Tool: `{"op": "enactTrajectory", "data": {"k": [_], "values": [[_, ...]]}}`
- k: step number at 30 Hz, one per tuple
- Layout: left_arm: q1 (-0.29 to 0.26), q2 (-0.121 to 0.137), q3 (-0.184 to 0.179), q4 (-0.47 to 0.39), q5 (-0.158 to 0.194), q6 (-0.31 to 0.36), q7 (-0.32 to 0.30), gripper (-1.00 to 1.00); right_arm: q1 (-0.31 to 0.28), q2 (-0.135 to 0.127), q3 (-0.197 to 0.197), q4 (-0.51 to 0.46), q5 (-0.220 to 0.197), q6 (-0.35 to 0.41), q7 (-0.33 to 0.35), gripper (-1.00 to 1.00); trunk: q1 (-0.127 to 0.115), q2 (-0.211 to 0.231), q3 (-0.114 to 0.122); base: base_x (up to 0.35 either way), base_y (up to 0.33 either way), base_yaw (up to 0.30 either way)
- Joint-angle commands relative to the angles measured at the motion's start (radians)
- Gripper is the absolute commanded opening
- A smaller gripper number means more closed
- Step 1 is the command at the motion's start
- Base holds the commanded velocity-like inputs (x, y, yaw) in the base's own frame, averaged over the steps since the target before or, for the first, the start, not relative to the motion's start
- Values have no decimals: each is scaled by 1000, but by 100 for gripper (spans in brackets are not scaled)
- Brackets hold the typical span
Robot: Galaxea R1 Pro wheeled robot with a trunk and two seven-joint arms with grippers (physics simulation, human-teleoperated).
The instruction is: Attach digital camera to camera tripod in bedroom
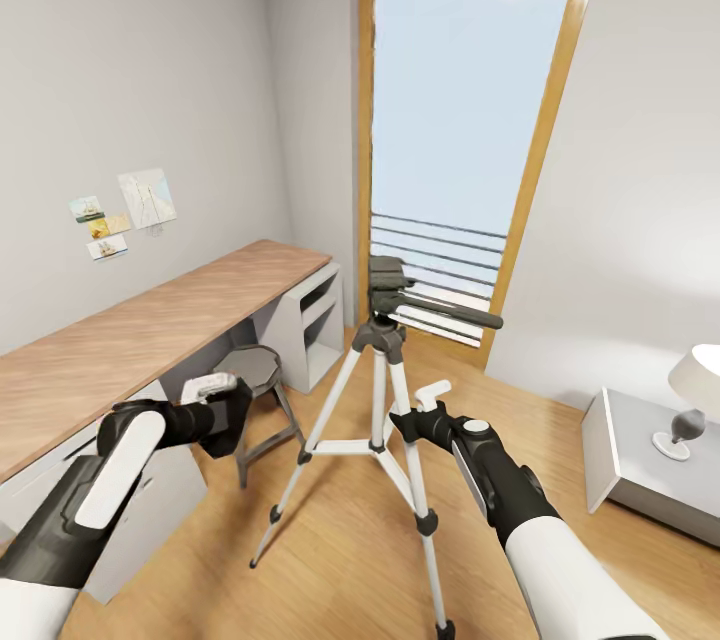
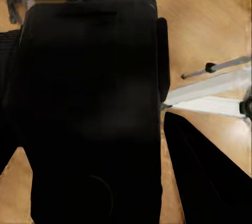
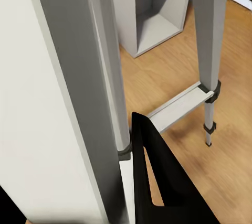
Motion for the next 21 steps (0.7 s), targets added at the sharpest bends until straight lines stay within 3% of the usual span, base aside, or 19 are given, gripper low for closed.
{"op": "enactTrajectory", "data": {"k": [1, 2, 3, 5, 9, 10, 14, 15, 19, 21], "values": [[-56, -4, 1, -2, 7, 16, 14, -100, -1, 0, -2, -2, 7, 4, 5, -100, 1, -3, -2, 0, 0, 0], [-135, -9, 3, 6, 10, 27, 23, -100, -1, 0, -2, -3, 7, 4, 5, -100, 1, -3, -2, 0, 0, 0], [-161, -10, 5, 13, 12, 29, 28, -100, -1, 0, -2, -2, 7, 4, 5, -100, 1, -3, -2, 0, 0, 0], [-268, -18, 9, 80, 28, 34, 51, -100, -1, 0, -2, -3, 7, 4, 4, -100, 1, -3, -2, 0, 0, 0], [-391, -27, 10, 193, 56, 36, 73, -100, -1, 0, -2, -2, 6, 4, 4, -100, 1, -3, -2, 0, 0, 0], [-460, -30, 11, 262, 68, 37, 84, -100, -1, 0, -2, -2, 6, 4, 4, -100, 1, -3, -2, 0, 0, 0], [-603, -39, 11, 399, 83, 38, 98, -100, -1, 0, -2, -2, 6, 4, 4, -100, 1, -3, -2, 0, 0, 0], [-671, -47, 11, 463, 87, 39, 103, -100, -1, 0, -2, -2, 6, 5, 4, -100, 1, -3, -2, 0, 0, 0], [-795, -72, 11, 580, 91, 39, 107, -100, -1, 0, -2, -2, 6, 5, 4, -100, 1, -3, -2, 0, 0, 0], [-879, -103, 11, 663, 91, 39, 111, -100, -1, 0, -2, -2, 6, 5, 4, -100, 1, -3, -2, 0, 0, 0]]}}
